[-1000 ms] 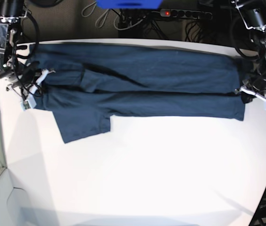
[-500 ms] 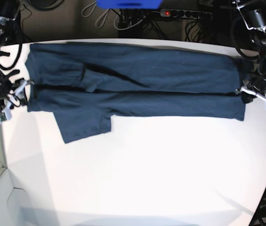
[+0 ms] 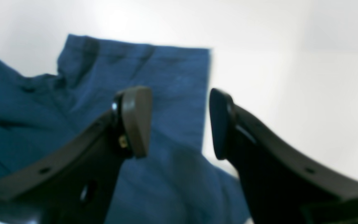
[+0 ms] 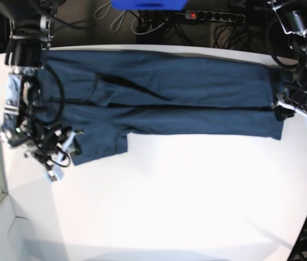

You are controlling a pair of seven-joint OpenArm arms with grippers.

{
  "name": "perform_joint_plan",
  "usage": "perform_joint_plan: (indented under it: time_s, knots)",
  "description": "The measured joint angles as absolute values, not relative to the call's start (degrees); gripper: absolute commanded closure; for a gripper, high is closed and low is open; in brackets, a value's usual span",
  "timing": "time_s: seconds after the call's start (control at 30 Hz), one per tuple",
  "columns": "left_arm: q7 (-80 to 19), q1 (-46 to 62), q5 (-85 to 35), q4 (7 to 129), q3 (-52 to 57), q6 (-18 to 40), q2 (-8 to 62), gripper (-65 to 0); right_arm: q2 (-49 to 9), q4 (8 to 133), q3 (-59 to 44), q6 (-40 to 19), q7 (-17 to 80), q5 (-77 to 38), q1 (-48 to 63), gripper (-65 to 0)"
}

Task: Layout the t-shirt on the table in an organized manner, then fold the t-shirt properly
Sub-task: 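Grasp the protruding sleeve with the right gripper and fold it inward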

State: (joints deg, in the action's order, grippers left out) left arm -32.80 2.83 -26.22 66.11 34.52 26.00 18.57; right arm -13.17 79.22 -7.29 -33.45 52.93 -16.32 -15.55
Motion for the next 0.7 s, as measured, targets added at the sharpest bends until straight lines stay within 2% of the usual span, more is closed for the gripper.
perform_joint_plan:
  time_s: [0.23,0.5,0.57,0.63,0.7]
  knots:
    - [-32.7,3.0,-26.0,66.1,34.5,25.9,18.5,-17.5,-14.0,58.6,-6.3,-33.2,45.0,-15.8,-25.1,-31.0]
    - [-32.1,3.9,-26.5,66.1,34.7,25.9,18.5,-17.2,-14.5,51.4,-6.3,-33.2,38.9,-16.4,-24.8,-30.3]
    - [-32.1,3.9,-26.5,66.1,34.8,26.0,18.5,-17.2,-14.5,51.4,-6.3,-33.2,37.0,-16.5,-23.8,-27.2]
    - [-32.1,3.9,-26.5,66.1,34.8,26.0,18.5,-17.2,-14.5,51.7,-6.2,-33.2,34.7,-17.4,-22.3,-19.8]
    - [-32.1,3.9,-26.5,66.1,34.8,26.0,18.5,-17.2,-14.7,51.8,-5.3,-33.2,33.7,-17.9,-21.5,-9.8]
